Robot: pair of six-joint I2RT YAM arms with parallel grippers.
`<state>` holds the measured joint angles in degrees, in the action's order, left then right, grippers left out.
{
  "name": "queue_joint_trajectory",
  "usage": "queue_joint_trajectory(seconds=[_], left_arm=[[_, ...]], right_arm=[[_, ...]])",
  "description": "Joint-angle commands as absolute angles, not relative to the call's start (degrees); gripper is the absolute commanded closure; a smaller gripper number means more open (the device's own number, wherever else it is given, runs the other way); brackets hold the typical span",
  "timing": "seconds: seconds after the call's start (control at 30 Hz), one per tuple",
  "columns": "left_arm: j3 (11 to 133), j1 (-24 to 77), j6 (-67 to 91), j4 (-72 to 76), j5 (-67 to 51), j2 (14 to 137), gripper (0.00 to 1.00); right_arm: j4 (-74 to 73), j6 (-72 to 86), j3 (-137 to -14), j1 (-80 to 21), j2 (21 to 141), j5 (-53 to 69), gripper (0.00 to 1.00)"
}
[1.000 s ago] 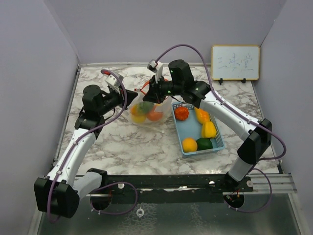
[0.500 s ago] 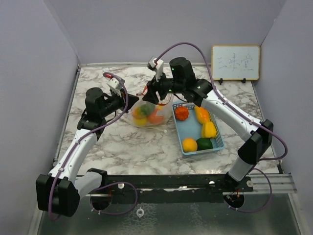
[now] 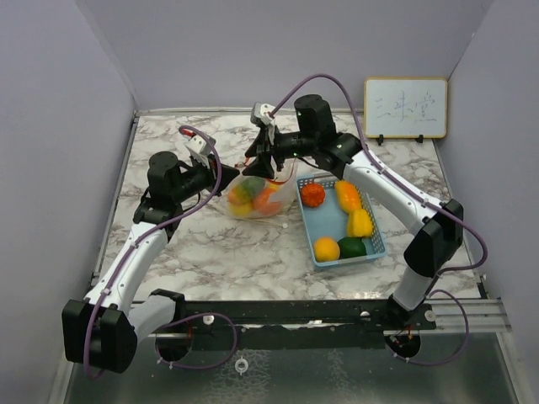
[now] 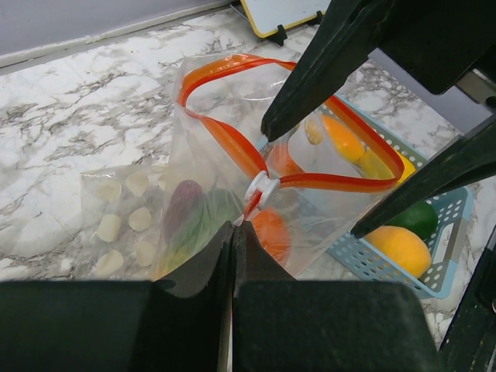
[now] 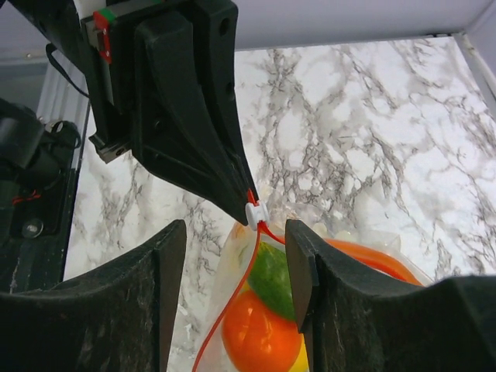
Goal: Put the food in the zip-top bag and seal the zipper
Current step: Zip the zipper food storage bag at the center of the board.
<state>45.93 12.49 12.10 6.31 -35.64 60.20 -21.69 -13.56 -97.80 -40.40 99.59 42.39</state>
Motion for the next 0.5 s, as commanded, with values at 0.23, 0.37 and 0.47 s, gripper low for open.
queue_joint_trajectory(seconds=[0.23, 0.37, 0.47], left_arm=[[45.2, 12.5, 11.5, 6.1, -37.7, 58.8, 1.00], [45.5, 12.6, 11.2, 5.7, -37.6, 59.1, 1.00], [45.5, 12.6, 11.1, 5.7, -37.7, 59.5, 1.00]], right_arm=[[-17.2, -15.7, -98.5, -40.3, 105.2, 51.5, 0.53], [-17.1, -15.5, -98.1, -40.3, 105.0, 50.9, 0.59], [-16.9, -15.5, -98.3, -40.3, 104.7, 50.4, 0.70]])
